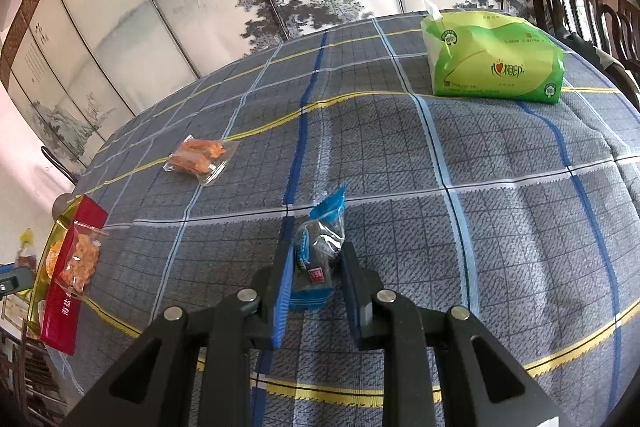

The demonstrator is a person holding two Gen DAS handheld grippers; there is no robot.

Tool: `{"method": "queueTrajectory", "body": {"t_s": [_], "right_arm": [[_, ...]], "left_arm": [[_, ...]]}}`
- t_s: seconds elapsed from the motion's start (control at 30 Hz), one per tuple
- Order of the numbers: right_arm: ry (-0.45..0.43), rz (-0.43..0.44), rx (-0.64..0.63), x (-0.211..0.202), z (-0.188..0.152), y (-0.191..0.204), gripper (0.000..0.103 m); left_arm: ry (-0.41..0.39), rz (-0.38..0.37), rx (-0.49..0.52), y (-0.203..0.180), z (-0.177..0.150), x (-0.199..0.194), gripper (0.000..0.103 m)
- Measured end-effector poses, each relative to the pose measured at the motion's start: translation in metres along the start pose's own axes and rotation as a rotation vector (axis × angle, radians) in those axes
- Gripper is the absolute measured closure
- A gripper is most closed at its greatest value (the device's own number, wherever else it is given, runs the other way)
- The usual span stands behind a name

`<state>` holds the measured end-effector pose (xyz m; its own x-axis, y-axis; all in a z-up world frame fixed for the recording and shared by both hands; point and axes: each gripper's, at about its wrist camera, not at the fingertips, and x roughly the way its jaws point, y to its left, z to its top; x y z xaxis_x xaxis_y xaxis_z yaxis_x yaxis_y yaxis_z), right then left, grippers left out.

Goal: Organize snacks
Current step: 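Carry the yellow candy packet into the gold tray and open the left tool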

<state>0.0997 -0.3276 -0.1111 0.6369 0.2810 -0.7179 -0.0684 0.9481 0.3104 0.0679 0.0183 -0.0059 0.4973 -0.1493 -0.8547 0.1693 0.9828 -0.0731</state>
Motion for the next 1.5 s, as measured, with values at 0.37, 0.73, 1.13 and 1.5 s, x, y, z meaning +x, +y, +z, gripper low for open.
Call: {"method": "queueTrajectory", "body": {"t_s": [0.37,0.73,1.13,1.5], "right_arm": [[0.001,-0.013,-0.009,-0.001,-0.001,0.002,0.08],[0.0,-0.019,-0.014,-0.001,-0.001,0.004,0.08],[0.0,-0.021,-0.016,-0.001,-0.001,0.003,0.08],[0.0,-0.025,-0.019,-0.001,-0.002,0.002,0.08]], "left_arm": [[-0.045,0.076,-0.054,0.044,-0.021,-0.028,0.08],[-0.03,0.136,-0.127,0.087,-0.036,-0.027,0.08],[-0.031,0.176,-0.135,0.097,-0.041,-0.023,0.08],[-0.024,0.196,-0.141,0.105,-0.045,-0.016,0.08]]}}
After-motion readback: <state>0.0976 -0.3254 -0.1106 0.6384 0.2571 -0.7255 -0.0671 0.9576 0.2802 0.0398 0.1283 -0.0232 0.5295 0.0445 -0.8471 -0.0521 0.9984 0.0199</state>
